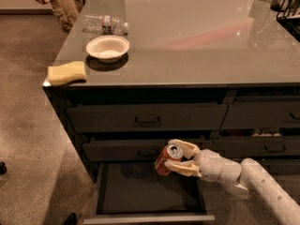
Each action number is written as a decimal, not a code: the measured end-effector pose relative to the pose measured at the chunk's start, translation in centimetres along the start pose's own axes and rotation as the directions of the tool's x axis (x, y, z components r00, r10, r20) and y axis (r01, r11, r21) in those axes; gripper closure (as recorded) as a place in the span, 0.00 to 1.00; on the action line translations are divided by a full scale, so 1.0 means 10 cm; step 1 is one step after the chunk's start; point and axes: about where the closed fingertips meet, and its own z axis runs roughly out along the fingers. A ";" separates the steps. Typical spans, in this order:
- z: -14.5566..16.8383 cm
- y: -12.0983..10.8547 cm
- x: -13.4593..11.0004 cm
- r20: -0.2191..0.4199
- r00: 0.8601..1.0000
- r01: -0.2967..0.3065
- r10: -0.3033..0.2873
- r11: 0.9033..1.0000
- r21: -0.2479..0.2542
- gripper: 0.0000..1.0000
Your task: Place coke can into bottom drawer
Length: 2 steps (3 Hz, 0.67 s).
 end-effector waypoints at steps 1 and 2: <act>0.00 -0.04 0.08 -0.014 1.000 -0.006 0.007 1.000 0.009 1.00; -0.13 -0.17 0.42 -0.069 0.998 -0.002 0.006 0.999 0.051 1.00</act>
Offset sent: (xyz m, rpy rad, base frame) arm 0.0508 -0.0372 -0.1761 -0.2488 0.1131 -0.1963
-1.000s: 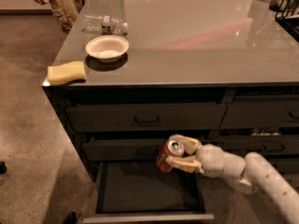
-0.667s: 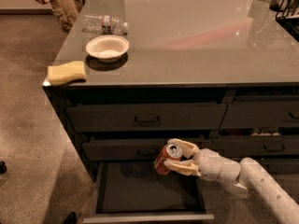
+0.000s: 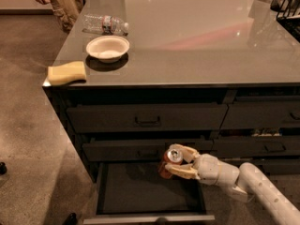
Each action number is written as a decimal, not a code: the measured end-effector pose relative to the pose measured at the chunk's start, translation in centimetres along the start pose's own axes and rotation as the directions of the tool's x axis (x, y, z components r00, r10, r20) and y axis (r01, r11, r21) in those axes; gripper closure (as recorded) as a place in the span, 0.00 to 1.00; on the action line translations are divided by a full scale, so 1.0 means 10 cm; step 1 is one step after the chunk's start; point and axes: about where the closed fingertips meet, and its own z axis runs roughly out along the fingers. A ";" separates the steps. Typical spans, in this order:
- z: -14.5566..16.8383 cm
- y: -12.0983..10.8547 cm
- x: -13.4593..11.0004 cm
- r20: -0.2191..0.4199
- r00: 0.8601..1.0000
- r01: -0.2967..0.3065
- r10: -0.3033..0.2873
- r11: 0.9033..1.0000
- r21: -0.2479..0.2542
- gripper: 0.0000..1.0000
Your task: Place coke can into bottom drawer
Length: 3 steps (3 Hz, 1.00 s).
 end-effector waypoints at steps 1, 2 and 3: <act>-0.30 -0.22 0.88 -0.105 0.994 0.025 -0.018 0.997 0.067 1.00; -0.57 -0.36 1.56 -0.204 0.977 0.075 -0.055 0.993 0.092 1.00; -0.57 -0.36 1.56 -0.204 0.977 0.075 -0.055 0.993 0.092 1.00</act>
Offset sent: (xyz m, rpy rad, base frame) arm 0.0234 -0.0538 -0.2414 -0.3411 -0.0018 -0.1333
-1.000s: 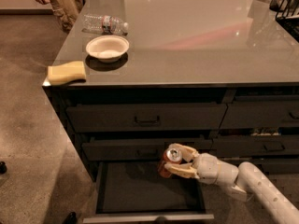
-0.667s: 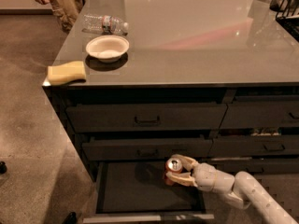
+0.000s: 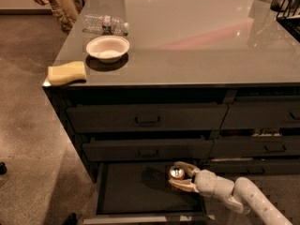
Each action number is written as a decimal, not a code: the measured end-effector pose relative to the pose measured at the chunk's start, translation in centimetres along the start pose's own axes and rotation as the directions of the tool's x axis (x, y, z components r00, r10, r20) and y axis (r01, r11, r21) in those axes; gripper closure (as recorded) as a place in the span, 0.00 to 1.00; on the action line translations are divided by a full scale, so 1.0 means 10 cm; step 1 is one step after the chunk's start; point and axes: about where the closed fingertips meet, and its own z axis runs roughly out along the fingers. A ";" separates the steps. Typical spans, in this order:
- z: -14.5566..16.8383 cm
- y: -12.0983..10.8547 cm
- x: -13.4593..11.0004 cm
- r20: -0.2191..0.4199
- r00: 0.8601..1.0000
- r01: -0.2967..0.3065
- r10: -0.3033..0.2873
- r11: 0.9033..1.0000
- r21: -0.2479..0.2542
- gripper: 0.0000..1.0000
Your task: Place coke can into bottom drawer
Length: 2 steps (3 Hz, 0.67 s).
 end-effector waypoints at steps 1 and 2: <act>0.16 0.00 0.32 -0.008 0.999 -0.039 0.039 0.998 -0.048 1.00; 0.32 0.00 1.17 -0.046 0.994 -0.108 0.103 0.989 -0.104 1.00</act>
Offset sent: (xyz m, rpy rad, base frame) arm 0.0289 0.0269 -0.2246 -0.0129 0.2019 0.1400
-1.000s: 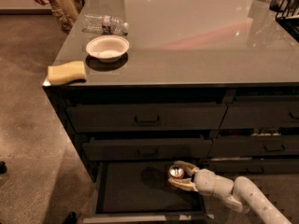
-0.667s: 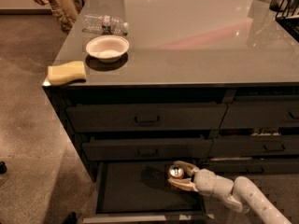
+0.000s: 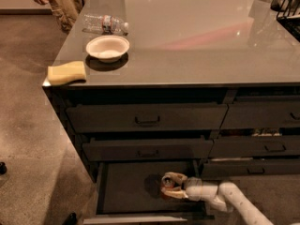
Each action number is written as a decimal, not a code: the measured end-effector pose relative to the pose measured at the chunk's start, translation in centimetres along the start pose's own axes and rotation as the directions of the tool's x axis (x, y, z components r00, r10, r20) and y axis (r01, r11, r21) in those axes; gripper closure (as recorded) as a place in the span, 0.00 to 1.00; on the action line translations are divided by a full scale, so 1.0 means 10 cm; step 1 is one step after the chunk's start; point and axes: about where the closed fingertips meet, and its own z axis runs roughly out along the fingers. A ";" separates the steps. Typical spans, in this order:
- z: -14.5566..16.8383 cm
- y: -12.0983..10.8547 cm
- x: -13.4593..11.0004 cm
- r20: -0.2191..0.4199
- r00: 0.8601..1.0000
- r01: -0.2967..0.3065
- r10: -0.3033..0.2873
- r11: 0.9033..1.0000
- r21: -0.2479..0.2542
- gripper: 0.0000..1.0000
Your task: Place coke can into bottom drawer
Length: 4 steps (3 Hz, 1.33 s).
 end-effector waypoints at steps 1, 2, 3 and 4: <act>0.04 -0.10 0.45 -0.008 1.000 -0.012 0.011 0.999 -0.039 1.00; 0.07 -0.17 0.65 -0.006 0.999 0.034 -0.034 0.997 -0.076 0.96; 0.11 -0.19 0.76 -0.006 0.998 0.054 -0.055 0.993 -0.101 0.73; 0.10 -0.19 0.93 -0.026 0.997 0.065 -0.069 0.988 -0.137 0.51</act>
Offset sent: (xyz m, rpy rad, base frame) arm 0.0172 -0.0071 -0.0777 -0.0193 -0.0679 0.0878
